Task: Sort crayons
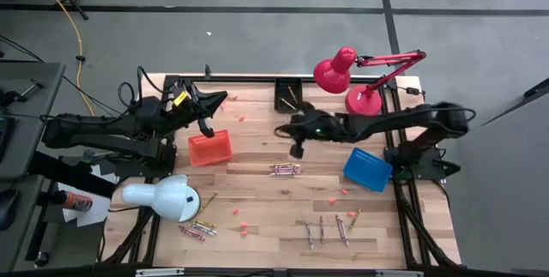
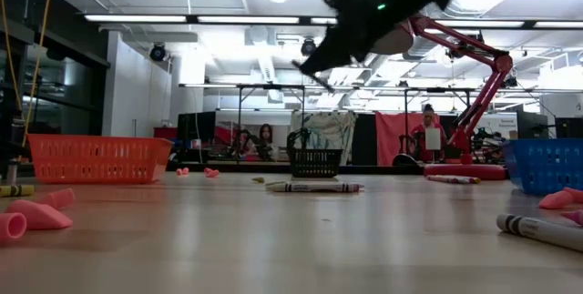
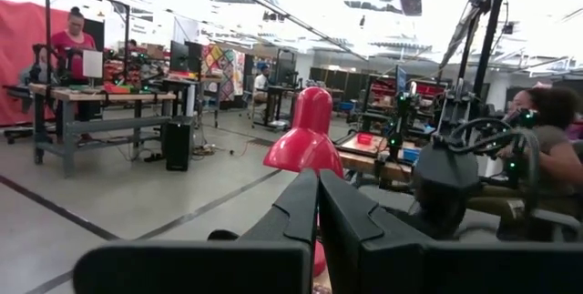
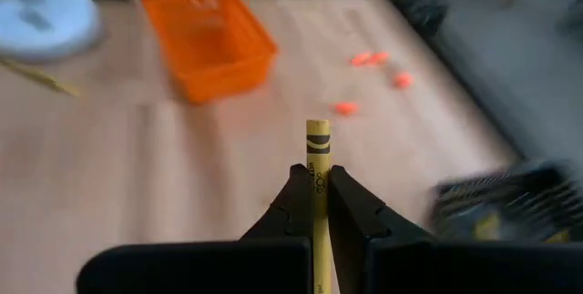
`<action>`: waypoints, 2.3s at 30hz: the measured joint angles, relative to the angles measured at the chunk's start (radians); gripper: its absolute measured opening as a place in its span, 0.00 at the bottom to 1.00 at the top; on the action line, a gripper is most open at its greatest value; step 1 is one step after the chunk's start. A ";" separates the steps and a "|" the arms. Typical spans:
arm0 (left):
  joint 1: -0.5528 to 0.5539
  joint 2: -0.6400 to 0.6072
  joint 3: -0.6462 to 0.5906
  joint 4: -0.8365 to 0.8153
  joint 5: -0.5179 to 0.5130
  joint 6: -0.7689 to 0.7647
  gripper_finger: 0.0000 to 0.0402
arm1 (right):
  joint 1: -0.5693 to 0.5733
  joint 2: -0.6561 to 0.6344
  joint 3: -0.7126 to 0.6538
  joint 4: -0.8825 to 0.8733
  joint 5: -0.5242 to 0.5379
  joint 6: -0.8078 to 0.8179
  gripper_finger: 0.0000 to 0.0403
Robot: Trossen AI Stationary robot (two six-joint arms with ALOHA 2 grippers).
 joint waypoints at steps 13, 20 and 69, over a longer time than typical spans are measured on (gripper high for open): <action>0.000 0.000 0.000 -0.001 0.000 0.000 0.01 | -0.179 0.388 0.271 -0.064 0.351 -0.379 0.00; 0.000 0.000 0.000 -0.001 -0.005 0.000 0.01 | -0.247 0.403 0.297 -0.110 0.365 -0.201 0.01; 0.001 0.204 0.294 -0.613 0.046 -0.167 0.17 | 0.017 -0.100 0.281 -0.833 -0.299 0.084 0.43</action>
